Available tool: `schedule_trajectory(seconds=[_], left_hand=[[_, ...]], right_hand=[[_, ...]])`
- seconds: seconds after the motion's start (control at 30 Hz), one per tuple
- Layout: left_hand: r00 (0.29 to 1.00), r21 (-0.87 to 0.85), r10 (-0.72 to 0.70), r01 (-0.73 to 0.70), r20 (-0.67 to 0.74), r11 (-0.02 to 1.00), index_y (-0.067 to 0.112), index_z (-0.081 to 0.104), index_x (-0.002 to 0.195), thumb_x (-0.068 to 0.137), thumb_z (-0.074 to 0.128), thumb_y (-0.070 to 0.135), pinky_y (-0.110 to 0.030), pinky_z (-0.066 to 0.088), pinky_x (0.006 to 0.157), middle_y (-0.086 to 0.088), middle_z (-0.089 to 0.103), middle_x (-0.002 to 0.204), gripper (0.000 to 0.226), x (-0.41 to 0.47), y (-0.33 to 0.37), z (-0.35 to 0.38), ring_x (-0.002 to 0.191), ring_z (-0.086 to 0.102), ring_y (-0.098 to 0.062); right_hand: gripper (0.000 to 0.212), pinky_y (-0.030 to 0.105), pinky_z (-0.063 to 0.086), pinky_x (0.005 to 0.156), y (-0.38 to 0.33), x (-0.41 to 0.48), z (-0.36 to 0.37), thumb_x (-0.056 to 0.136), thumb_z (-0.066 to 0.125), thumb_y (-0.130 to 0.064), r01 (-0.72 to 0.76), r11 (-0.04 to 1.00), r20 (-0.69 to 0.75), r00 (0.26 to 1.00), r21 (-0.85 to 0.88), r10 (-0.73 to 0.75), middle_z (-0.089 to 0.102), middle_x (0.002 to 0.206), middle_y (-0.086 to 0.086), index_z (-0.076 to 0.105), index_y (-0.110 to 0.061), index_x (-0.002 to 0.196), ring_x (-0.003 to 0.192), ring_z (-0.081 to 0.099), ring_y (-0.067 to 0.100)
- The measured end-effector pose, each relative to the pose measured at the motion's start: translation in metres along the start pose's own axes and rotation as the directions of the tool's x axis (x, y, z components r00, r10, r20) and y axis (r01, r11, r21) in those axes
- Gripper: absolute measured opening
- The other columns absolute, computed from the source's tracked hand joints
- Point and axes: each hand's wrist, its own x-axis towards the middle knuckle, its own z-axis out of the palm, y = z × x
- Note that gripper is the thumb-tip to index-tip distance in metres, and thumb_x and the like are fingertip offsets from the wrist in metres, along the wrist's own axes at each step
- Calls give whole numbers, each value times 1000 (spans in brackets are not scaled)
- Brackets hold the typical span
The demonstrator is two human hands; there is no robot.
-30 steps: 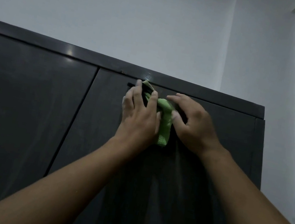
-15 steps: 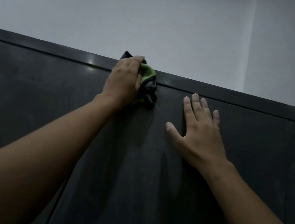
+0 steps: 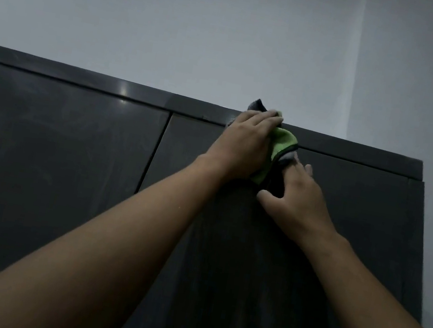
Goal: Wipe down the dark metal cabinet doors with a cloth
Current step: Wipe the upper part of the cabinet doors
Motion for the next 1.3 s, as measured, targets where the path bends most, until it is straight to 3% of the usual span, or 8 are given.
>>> schedule_trajectory(seconds=[0.1,0.23,0.4,0.6,0.77,0.97,1.1,1.3], left_hand=[[976,-21,181,-180,118,983,9,54,139,96,39,16,-31,26,116,-11,49,148,46,-13,-14,-14,138,44,-25],[920,-86,295,-282,257,955,17,57,137,95,42,19,-30,26,118,-1,48,150,45,-55,-34,-28,139,43,-15],[977,-51,120,-113,175,992,21,55,139,96,36,31,-34,34,114,3,48,150,48,-95,-68,-43,135,45,-23],[971,-76,-222,215,-94,974,13,56,138,88,54,9,-31,30,111,-7,52,146,49,-115,-82,-49,130,48,-28],[995,-23,76,-75,65,997,18,56,137,95,48,23,-36,37,112,-2,49,148,43,-153,-71,-43,130,47,-22],[890,-40,342,-346,301,937,22,54,140,95,43,28,-29,34,114,3,45,152,47,-167,-73,-57,135,43,-17],[990,-81,98,-90,101,993,21,58,135,95,47,22,-42,42,109,0,51,147,42,-141,-76,-48,129,51,-26],[980,-138,-194,188,-32,972,20,55,139,92,57,7,-23,26,105,2,48,150,49,-122,-35,-26,128,41,-23]], right_hand=[[60,31,22,118,6,-2,-17,87,57,-19,22,999,-15,1000,-46,-23,41,154,4,45,-14,146,143,32,21],[70,37,10,123,11,-2,-11,92,51,-26,27,963,16,1000,-268,-24,16,165,-7,25,-26,157,152,12,12],[73,47,4,124,-8,-6,6,95,47,-42,-61,954,30,997,-293,73,6,167,-4,16,-25,159,154,1,19],[77,45,1,124,-11,-11,7,93,48,-43,-42,958,93,993,-284,71,5,167,-2,14,-25,159,154,-2,20],[79,45,0,124,-15,-13,10,92,49,-43,-9,952,128,990,-306,51,2,167,2,12,-26,159,154,-4,26],[79,34,1,123,-18,-16,15,92,53,-38,-1,966,103,994,-259,28,4,167,5,14,-22,159,154,-2,23],[79,34,3,124,-17,-14,15,92,54,-37,-10,972,105,994,-235,35,5,167,4,15,-23,159,154,-2,22],[77,33,0,124,-17,-15,21,90,49,-42,-38,987,69,996,-157,49,7,166,4,19,-22,158,154,0,21]])
